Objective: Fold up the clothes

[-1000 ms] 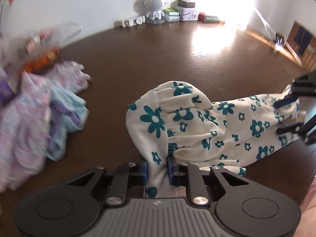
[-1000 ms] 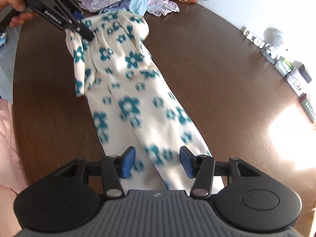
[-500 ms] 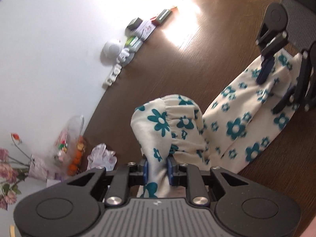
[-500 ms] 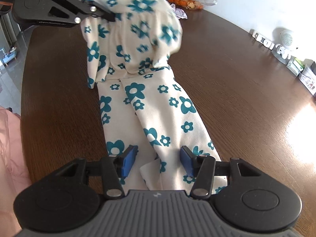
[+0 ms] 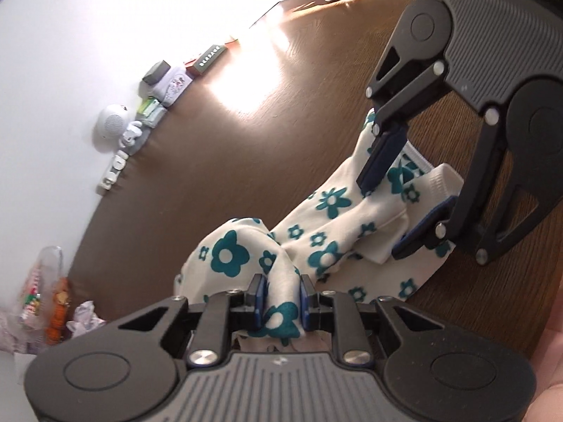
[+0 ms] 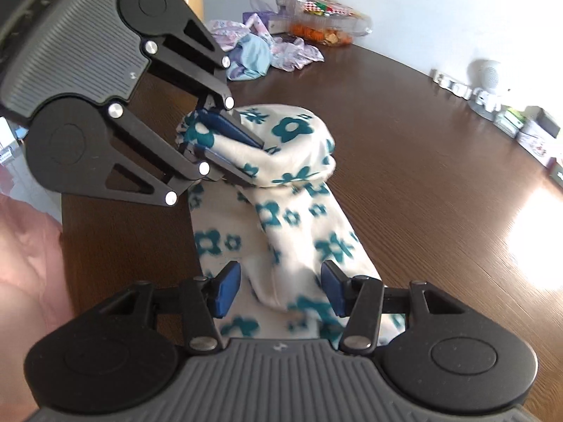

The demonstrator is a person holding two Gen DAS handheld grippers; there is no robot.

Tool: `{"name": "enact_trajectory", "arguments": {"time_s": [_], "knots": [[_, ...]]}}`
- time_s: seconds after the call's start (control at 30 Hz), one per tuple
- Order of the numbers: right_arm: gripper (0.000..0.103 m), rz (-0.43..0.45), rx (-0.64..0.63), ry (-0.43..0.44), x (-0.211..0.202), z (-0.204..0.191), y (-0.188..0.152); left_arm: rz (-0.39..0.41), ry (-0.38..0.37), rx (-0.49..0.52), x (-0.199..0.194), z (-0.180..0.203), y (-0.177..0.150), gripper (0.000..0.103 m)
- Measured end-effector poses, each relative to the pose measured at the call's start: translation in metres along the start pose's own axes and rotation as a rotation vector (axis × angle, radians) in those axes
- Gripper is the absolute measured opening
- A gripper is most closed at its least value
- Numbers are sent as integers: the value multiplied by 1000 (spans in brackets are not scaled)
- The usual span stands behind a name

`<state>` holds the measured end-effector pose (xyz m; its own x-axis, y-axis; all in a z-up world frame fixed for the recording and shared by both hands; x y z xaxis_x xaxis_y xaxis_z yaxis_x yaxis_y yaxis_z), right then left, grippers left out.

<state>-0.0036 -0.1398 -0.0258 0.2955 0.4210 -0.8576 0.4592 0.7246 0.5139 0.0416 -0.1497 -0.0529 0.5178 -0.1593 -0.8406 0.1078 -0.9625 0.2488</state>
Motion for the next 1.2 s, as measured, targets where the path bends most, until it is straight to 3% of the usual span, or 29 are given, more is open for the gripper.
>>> {"name": "enact_trajectory", "arguments": {"time_s": [0.37, 0.43, 0.53, 0.67, 0.73, 0.9, 1.0, 1.2], "knots": [[52, -84, -15, -22, 9, 5, -14, 49, -96, -68, 17, 16, 3, 21], [52, -96, -10, -19, 13, 6, -17, 62, -113, -78, 17, 18, 4, 25], [52, -101, 3, -21, 14, 6, -16, 85, -165, -99, 4, 18, 6, 39], [52, -106, 9, -34, 11, 6, -16, 165, -248, -140, -41, 4, 5, 49], [52, -106, 11, -42, 8, 6, -16, 199, -228, -178, -59, -14, 0, 53], [53, -118, 34, -64, 1, 9, -19, 213, -105, -252, -67, -64, -17, 51], [53, -131, 52, -76, 0, 11, -23, 167, -132, -249, -43, -69, -21, 34], [53, -158, 90, -101, -4, 16, -30, 123, -231, -126, -8, -37, -21, 31]]}}
Point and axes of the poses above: each gripper's, at about its wrist camera, not at the fingertips, and x roughly the way its jaws point, z to its right, y to its top, the point moved 10 cm from there along x, roughly the way its jaws point, and after that the axes turned 8 degrees about -z, right-handed, at the moved point
